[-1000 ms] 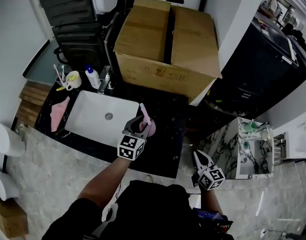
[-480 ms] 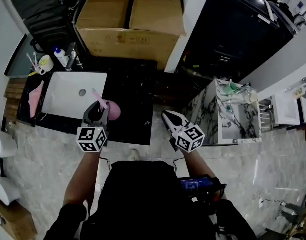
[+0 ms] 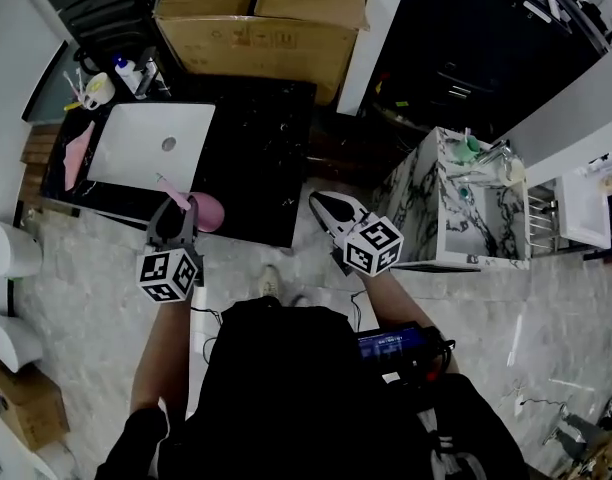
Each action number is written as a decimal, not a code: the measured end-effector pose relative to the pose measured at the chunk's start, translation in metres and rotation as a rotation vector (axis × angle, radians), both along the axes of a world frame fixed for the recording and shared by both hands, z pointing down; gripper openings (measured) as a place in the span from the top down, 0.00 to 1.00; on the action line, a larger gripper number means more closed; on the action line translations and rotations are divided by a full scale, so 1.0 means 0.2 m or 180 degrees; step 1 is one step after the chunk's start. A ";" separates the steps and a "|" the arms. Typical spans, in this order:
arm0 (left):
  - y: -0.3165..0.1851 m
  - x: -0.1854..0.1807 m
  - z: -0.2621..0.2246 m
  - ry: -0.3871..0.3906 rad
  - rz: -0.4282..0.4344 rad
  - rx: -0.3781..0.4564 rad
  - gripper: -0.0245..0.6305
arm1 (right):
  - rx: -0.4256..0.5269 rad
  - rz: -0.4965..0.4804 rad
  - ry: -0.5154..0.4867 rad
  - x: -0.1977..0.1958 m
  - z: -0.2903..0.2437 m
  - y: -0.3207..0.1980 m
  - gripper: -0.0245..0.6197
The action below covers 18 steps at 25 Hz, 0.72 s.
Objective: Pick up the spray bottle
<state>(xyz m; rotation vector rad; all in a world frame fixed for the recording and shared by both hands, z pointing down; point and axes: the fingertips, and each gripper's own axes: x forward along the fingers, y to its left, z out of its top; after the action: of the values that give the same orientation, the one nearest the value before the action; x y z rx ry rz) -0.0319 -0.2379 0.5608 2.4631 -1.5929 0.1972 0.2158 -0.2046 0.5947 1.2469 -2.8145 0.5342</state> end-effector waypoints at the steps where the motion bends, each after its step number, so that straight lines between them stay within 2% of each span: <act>1: 0.04 -0.02 0.00 -0.0006 -0.0044 -0.0001 0.76 | -0.0001 -0.0043 -0.0014 -0.01 0.01 0.02 0.92; 11: 0.45 -0.17 0.05 -0.0009 -0.0463 -0.0057 0.76 | 0.0017 -0.0491 -0.0084 -0.17 0.05 0.21 0.92; 18: 0.64 -0.36 0.07 0.0029 -0.0687 -0.0032 0.76 | 0.0045 -0.0754 -0.0124 -0.34 0.05 0.31 0.92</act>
<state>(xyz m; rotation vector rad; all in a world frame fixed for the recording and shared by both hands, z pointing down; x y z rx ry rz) -0.1029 -0.1096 0.5741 2.2592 -1.8326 0.1595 0.1484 -0.1417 0.6040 0.8954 -2.9461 0.5318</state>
